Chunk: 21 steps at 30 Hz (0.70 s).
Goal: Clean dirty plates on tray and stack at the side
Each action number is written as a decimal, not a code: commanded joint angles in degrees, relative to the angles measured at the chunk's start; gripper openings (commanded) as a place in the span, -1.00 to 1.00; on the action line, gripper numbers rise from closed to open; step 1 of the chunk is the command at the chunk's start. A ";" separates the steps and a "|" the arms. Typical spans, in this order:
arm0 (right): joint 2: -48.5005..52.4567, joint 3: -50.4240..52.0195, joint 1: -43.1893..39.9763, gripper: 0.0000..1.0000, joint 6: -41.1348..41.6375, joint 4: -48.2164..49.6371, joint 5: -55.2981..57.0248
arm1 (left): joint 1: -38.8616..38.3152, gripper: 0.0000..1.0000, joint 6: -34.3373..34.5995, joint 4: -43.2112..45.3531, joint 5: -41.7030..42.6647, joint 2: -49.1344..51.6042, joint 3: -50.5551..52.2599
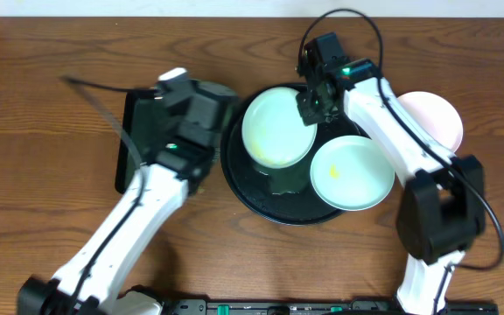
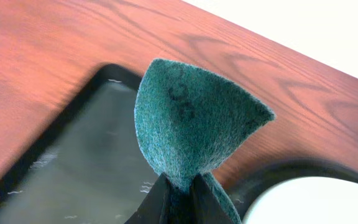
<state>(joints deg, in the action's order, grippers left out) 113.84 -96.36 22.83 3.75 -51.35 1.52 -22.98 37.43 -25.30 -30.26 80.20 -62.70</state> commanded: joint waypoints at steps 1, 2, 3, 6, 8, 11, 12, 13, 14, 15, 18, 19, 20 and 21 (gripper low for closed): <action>-4.92 0.02 2.84 -0.97 -3.78 -0.11 13.11 | 5.40 -0.85 -0.37 -3.37 1.25 -2.89 0.22; -6.05 0.02 3.98 -0.98 -4.90 -0.15 18.05 | 7.61 -0.85 -0.37 -4.98 2.80 -3.39 0.22; -6.91 0.02 5.11 -0.97 -5.88 -0.13 22.58 | 9.53 -0.85 -0.42 -6.38 3.76 -3.56 0.22; -8.96 0.02 9.14 -0.98 -9.46 0.33 36.39 | 14.75 -0.85 -1.49 -10.45 4.46 -3.48 0.22; -9.77 0.02 12.39 -0.98 -12.09 1.36 45.92 | 18.01 -0.85 -3.02 -12.63 4.59 -3.28 0.22; -10.12 0.02 17.00 -0.98 -15.47 3.56 56.02 | 21.88 -0.85 -2.93 -13.40 8.83 -3.26 0.22; -10.12 0.02 18.32 -0.98 -16.48 4.11 58.03 | 22.93 -0.85 -2.93 -13.35 10.91 -3.26 0.24; -10.12 0.02 19.54 -0.98 -17.31 4.33 59.32 | 24.04 -0.85 -2.97 -13.31 12.94 -3.26 0.24; -10.12 0.02 20.81 -0.98 -18.27 4.44 60.22 | 24.92 -0.85 -2.95 -13.35 14.08 -3.26 0.24; -10.12 0.02 21.75 -0.98 -18.93 4.52 60.81 | 25.68 -0.85 -2.95 -13.44 14.91 -3.26 0.24; -10.12 0.02 24.04 -0.97 -20.02 5.77 64.35 | 27.04 -0.84 -2.97 -13.49 16.13 -3.26 0.22; -10.12 0.02 24.76 -0.98 -21.33 6.40 65.99 | 27.32 -0.85 -2.95 -13.49 16.17 -3.26 0.22; -10.12 0.02 25.35 -0.98 -22.97 7.10 67.54 | 27.43 -0.85 -2.95 -13.46 16.17 -3.26 0.22; -10.12 0.02 25.88 -0.98 -24.68 7.91 69.42 | 27.43 -0.85 -2.95 -13.49 16.17 -3.26 0.24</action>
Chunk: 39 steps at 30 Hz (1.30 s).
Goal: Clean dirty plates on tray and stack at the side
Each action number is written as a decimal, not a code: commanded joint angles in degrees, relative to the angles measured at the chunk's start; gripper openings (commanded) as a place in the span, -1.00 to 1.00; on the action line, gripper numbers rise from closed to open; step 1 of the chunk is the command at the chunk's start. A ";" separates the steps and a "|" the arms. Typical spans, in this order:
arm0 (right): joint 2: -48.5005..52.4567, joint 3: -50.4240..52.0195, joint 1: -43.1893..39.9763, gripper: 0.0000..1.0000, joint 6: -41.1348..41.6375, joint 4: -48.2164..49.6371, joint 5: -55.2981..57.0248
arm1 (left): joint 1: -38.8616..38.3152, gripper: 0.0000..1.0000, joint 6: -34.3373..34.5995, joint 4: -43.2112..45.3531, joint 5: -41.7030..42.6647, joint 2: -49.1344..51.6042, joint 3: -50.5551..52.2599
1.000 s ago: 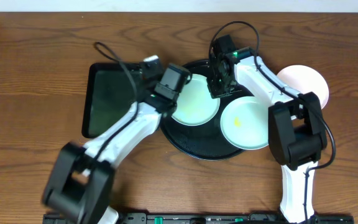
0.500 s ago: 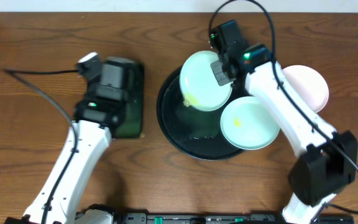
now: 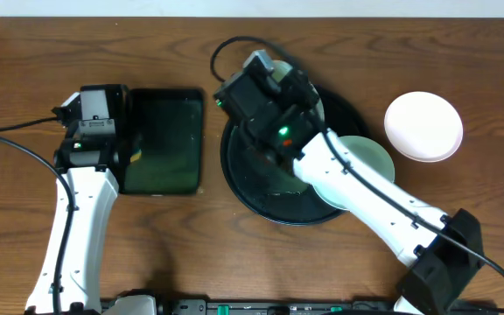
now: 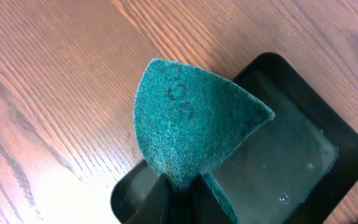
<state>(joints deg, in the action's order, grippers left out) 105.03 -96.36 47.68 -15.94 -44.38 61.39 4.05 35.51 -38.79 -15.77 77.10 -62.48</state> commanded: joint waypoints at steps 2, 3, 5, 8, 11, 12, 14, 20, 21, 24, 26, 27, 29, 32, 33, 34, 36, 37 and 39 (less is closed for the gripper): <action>-1.31 0.02 2.03 -0.98 -9.09 3.52 14.03 | 0.39 -0.85 -1.03 0.00 1.68 -0.15 0.02; -1.31 0.02 2.38 -0.98 -11.26 5.03 15.80 | 0.39 -0.85 -1.03 0.02 1.68 -0.15 0.02; -1.31 0.02 2.69 -0.98 -15.67 7.87 17.75 | 0.39 -0.85 -1.03 0.02 1.66 -0.11 0.02; -1.31 0.02 2.67 -0.98 -19.63 10.69 18.14 | 0.39 -0.85 -1.03 0.02 1.68 -0.09 0.00; -1.31 0.04 2.67 -0.98 -17.59 10.95 18.08 | 0.39 -0.85 -1.03 0.02 1.68 -0.04 0.02; -1.31 0.04 2.60 -0.98 -13.79 10.54 17.73 | 0.39 -0.85 -1.03 0.02 1.66 -0.04 0.00; -1.31 0.04 2.19 -0.98 -2.86 4.48 9.42 | 0.39 -0.84 -1.03 0.04 1.66 -0.04 0.02; 0.02 0.13 -5.97 -0.97 14.64 -9.01 -15.74 | 0.37 -0.85 -1.03 -0.02 1.68 -0.04 0.02; -0.66 0.09 -7.89 -0.97 20.39 -9.70 -16.24 | 0.39 -0.85 -1.03 -0.02 1.68 -0.04 0.02; -2.43 0.09 -15.04 -0.97 25.27 -10.25 -30.03 | 0.39 -0.85 -1.03 -0.02 1.68 -0.04 0.02; -3.17 0.09 -21.53 -0.97 20.76 -10.43 -46.25 | 0.37 -0.85 -1.03 0.00 1.68 -0.04 0.02; -3.19 0.09 -24.76 -0.97 18.40 -10.97 -53.05 | 0.37 -0.85 -1.01 0.00 1.68 -0.04 0.02; -3.13 0.11 -31.34 -0.97 15.69 -12.79 -62.05 | 0.37 -0.85 -1.01 0.00 1.68 -0.04 0.02; -2.69 0.15 -40.83 -0.97 15.41 -15.67 -66.07 | 0.37 -0.85 -1.01 0.02 1.68 -0.04 0.02; -2.56 0.37 -43.52 -0.97 15.26 -16.22 -66.07 | 0.37 -0.85 -1.01 0.02 1.68 -0.04 0.02; -2.54 0.63 -46.45 -0.97 14.19 -16.70 -66.20 | 0.37 -0.85 -1.01 0.02 1.68 -0.04 0.02; -2.54 1.20 -51.19 -0.97 12.48 -17.16 -66.18 | 0.37 -0.85 -1.01 0.02 1.68 -0.04 0.02; -2.54 1.68 -53.51 -0.97 12.07 -17.16 -66.16 | 0.37 -0.85 -0.98 0.02 1.68 -0.04 0.02; -2.54 2.86 -58.53 -0.97 12.13 -16.72 -66.27 | 0.37 -0.85 -0.98 0.02 1.68 -0.04 0.02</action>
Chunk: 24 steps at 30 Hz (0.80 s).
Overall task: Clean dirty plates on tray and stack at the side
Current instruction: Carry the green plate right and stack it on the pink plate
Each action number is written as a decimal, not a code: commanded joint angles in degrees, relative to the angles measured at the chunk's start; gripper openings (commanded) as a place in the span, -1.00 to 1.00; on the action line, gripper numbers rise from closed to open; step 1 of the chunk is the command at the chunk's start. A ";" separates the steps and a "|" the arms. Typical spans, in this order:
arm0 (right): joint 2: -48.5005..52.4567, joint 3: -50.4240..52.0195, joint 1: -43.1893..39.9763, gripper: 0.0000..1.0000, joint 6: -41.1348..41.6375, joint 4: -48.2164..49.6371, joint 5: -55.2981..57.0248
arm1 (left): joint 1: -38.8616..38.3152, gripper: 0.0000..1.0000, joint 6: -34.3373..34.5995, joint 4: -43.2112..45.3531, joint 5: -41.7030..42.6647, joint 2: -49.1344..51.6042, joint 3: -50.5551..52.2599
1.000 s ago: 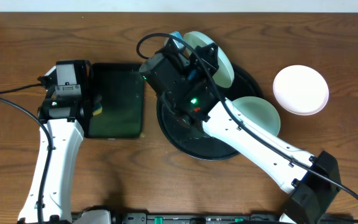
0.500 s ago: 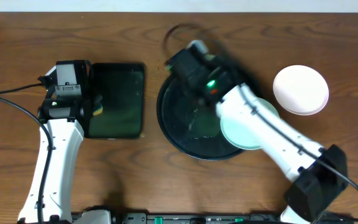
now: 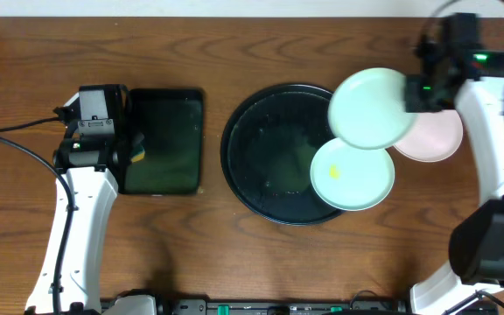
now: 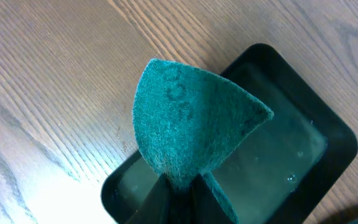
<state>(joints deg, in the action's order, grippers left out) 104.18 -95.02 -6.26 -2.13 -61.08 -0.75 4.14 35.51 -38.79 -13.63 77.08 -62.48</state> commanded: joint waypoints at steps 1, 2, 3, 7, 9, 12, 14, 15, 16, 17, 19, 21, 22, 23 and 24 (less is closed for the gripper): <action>-1.68 2.25 -6.80 -0.97 -1.29 0.42 -4.39 | 0.28 -0.85 -0.98 0.02 -0.46 -0.02 0.02; -1.68 3.08 -9.01 -0.97 -0.81 1.05 -4.74 | 0.28 -0.85 -1.01 0.02 -0.46 -0.02 0.02; -1.68 4.04 -11.08 -0.98 -0.28 1.79 -5.16 | 0.28 -0.85 -0.98 0.02 -0.46 -0.02 0.02; -1.68 9.22 -17.73 -0.97 2.23 6.16 -6.47 | 0.28 -0.85 -0.98 0.02 -0.46 -0.02 0.02; -1.68 11.93 -20.02 -0.97 3.61 8.96 -7.30 | 0.28 -0.85 -0.98 0.04 -0.46 0.02 0.02; -1.68 15.28 -22.14 -0.97 5.68 13.31 -7.28 | 0.28 -0.85 -0.98 0.04 -0.46 0.02 0.02; -1.57 17.18 -22.75 -0.98 6.91 16.55 -7.28 | 0.28 -0.85 -0.98 0.04 -0.46 0.02 0.02; -1.55 17.99 -22.80 -0.98 7.28 18.05 -7.28 | 0.28 -0.85 -0.98 0.04 -0.46 0.02 0.02; -1.53 18.67 -22.77 -0.97 7.50 19.43 -7.28 | 0.28 -0.85 -0.98 0.04 -0.46 0.02 0.02; -1.49 19.23 -22.64 -0.97 7.98 20.72 -7.26 | 0.28 -0.85 -0.98 0.04 -0.46 0.02 0.02; -1.14 19.96 -22.36 -0.98 9.27 22.84 -7.28 | 0.28 -0.85 -0.98 0.07 -0.46 0.02 0.02; -0.42 20.09 -21.92 -0.96 10.84 24.17 -7.26 | 0.28 -0.85 -0.98 0.07 -0.46 0.02 0.02; 0.02 20.09 -21.68 -0.90 11.17 24.63 -7.28 | 0.28 -0.85 -1.01 0.11 -0.46 0.02 0.02; 0.48 20.09 -21.42 -0.76 11.47 24.98 -7.26 | 0.28 -0.85 -1.01 0.22 -0.46 0.02 0.02; 0.90 20.09 -21.11 -0.55 11.52 25.31 -7.26 | 0.28 -0.85 -1.01 0.26 -0.46 0.02 0.02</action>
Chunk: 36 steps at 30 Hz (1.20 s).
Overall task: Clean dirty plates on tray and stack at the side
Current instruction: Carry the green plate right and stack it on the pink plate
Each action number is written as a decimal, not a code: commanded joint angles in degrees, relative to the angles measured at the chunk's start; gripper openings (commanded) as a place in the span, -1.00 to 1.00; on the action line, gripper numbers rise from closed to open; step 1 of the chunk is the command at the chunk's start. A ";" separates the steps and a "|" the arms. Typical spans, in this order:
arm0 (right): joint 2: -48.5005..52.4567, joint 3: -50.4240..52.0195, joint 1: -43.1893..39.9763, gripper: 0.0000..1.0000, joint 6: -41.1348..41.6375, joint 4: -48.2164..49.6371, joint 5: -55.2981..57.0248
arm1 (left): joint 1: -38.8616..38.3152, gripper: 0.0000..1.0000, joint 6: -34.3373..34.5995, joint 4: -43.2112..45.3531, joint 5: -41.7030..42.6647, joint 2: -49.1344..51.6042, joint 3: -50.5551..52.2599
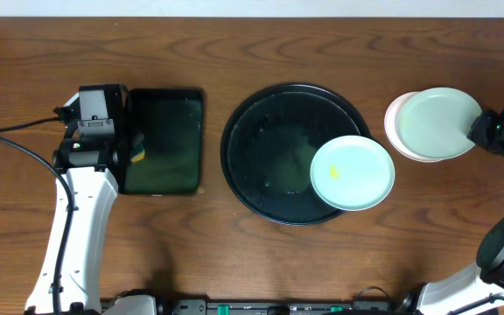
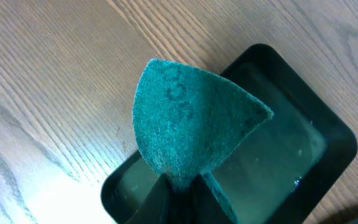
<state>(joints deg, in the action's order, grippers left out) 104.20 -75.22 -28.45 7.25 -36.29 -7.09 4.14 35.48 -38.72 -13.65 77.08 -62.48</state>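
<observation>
A pale green plate (image 1: 434, 122) lies over the pink plate (image 1: 401, 131) at the right side, slightly offset to the right. My right gripper (image 1: 486, 129) is at its right rim and looks shut on it. A second light green plate (image 1: 353, 173) with a yellow smear sits on the right part of the round black tray (image 1: 261, 188). My left gripper (image 2: 179, 186) is shut on a folded green scouring pad (image 2: 191, 121). It hangs over the left end of the black rectangular water tray (image 2: 291, 168). In the overhead view the left gripper (image 1: 135, 150) is at that tray's left edge.
The water tray (image 1: 169, 140) lies left of the round tray, on the brown wooden table (image 1: 234, 52). Wet streaks show on the round tray's floor. The left arm runs along the table's left side, and the right arm stands at the far right edge.
My right gripper has moved right and the pale green plate, which overlapped the round tray's upper right rim, now sits over the pink plate. The left arm and scouring pad have not moved.
At first my left gripper held the pad by the round tray's left rim while my right gripper held the pale green plate over that tray. Then the left gripper was back over the water tray. The plate later hung by the pink plate and now rests over it.
</observation>
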 commanded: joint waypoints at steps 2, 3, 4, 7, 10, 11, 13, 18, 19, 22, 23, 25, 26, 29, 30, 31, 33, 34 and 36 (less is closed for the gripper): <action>1.49 0.28 1.70 0.02 2.14 0.61 -0.94 | 0.28 -0.85 -0.96 0.20 -0.44 0.02 0.02; 1.55 0.28 2.03 0.20 2.14 0.55 -0.94 | 0.28 -0.85 -0.96 0.20 -0.44 0.04 0.02; 1.55 0.28 2.51 0.29 2.14 0.50 -0.98 | 0.28 -0.85 -0.98 0.20 -0.44 0.04 0.02; 1.01 0.00 3.87 0.44 0.92 0.31 -6.08 | 0.28 -0.85 -0.96 0.20 -0.44 0.04 0.02; -0.79 -0.20 5.97 0.47 -0.59 0.04 -13.97 | 0.28 -0.85 -0.96 0.20 -0.44 0.09 0.02; -1.60 -0.20 6.97 0.48 -0.66 -0.20 -15.32 | 0.28 -0.85 -0.96 0.17 -0.42 0.09 0.02; -3.34 -0.20 9.55 0.50 -1.27 -0.85 -16.50 | 0.28 -0.85 -0.98 0.20 0.28 0.09 0.02; -6.95 -0.20 19.61 0.64 -9.14 -6.71 -14.47 | 0.28 -0.85 -0.98 0.22 1.66 0.09 0.02; -6.97 -0.20 21.88 0.93 -9.03 -8.85 -10.54 | 0.31 -0.85 -0.98 0.22 1.66 0.09 0.02; -6.60 0.09 26.73 0.99 -4.81 -14.75 1.07 | 0.28 -0.85 -0.98 0.20 1.66 0.09 0.02; -6.40 0.35 28.35 0.99 -2.08 -16.72 4.98 | 0.28 -0.85 -0.98 0.20 1.66 0.09 0.02; -6.36 1.22 31.28 0.98 4.55 -19.71 12.94 | 0.28 -0.85 -0.98 0.24 1.66 0.09 0.02; -6.38 1.33 31.65 0.98 5.68 -20.28 14.29 | 0.28 -0.85 -0.98 0.24 1.66 0.09 0.02; -6.38 1.64 32.94 0.99 12.02 -24.06 21.09 | 0.31 -0.85 -0.98 0.22 1.66 0.09 0.02; -6.38 1.75 33.00 0.98 13.00 -24.90 22.27 | 0.28 -0.85 -0.98 0.22 1.66 0.09 0.02; -6.40 1.81 32.98 0.96 13.07 -25.09 22.29 | 0.28 -0.85 -0.98 0.22 1.66 0.09 0.02; -6.40 1.88 32.92 0.84 12.48 -25.62 21.59 | 0.28 -0.85 -0.98 0.24 1.66 0.09 0.02; -6.40 1.92 32.94 0.74 11.72 -25.92 20.50 | 0.28 -0.84 -0.98 0.31 1.66 0.09 0.02; -6.40 2.34 32.94 0.54 9.62 -26.34 18.25 | 0.28 -0.85 -0.96 0.39 1.66 0.09 0.02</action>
<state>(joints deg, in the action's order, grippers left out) 97.54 -73.60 4.21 16.47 -62.30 10.26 4.14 35.51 -38.57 -11.90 77.08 -62.48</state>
